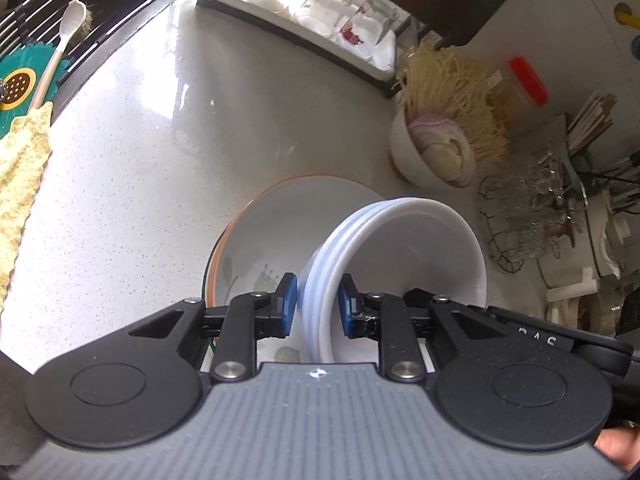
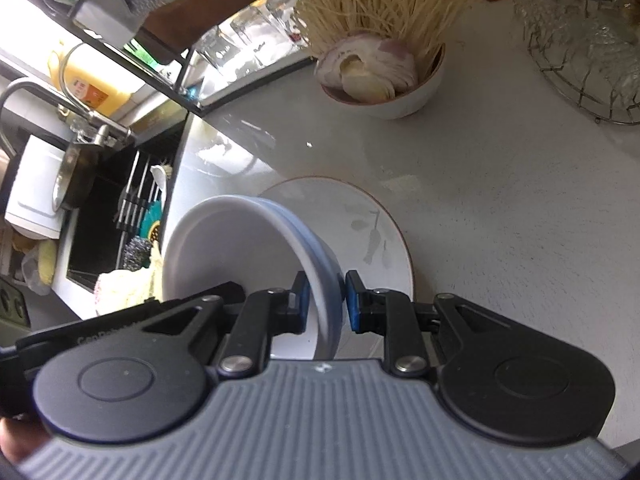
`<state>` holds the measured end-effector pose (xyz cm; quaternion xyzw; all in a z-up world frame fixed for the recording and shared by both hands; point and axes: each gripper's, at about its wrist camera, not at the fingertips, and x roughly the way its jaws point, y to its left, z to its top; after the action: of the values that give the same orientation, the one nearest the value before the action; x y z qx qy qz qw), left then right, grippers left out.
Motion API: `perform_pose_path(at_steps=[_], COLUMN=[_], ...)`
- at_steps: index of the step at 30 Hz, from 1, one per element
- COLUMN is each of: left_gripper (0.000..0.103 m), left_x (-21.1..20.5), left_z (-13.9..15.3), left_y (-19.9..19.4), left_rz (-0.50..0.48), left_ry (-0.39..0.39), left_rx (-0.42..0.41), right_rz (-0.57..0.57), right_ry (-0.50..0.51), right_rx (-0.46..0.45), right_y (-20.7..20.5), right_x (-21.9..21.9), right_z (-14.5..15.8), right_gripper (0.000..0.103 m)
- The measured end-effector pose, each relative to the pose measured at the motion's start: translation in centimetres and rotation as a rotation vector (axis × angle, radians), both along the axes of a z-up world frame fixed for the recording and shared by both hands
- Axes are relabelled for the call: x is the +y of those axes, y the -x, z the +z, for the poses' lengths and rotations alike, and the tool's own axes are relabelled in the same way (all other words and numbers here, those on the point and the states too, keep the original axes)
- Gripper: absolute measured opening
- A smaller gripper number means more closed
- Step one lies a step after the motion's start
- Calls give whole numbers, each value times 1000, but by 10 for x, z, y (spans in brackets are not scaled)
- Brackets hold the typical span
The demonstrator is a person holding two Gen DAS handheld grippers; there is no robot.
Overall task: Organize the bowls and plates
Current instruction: 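Lower the nested bowls onto the plates and open both grippers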
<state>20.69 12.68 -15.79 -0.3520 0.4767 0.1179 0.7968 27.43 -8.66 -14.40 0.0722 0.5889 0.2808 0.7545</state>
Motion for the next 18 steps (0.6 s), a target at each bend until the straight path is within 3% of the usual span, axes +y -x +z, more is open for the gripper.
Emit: perform_pose_path(at_steps=[18], left_gripper=[25], left_x=[4], left_z=[-22], left_y=[-11], left_rz=[74], left_ry=[-10], left_rx=[81], right_rz=[100], right_ry=[58], right_rx=[68], right_y=[-15], right_x=[19], right_z=[-23], right_gripper=[23])
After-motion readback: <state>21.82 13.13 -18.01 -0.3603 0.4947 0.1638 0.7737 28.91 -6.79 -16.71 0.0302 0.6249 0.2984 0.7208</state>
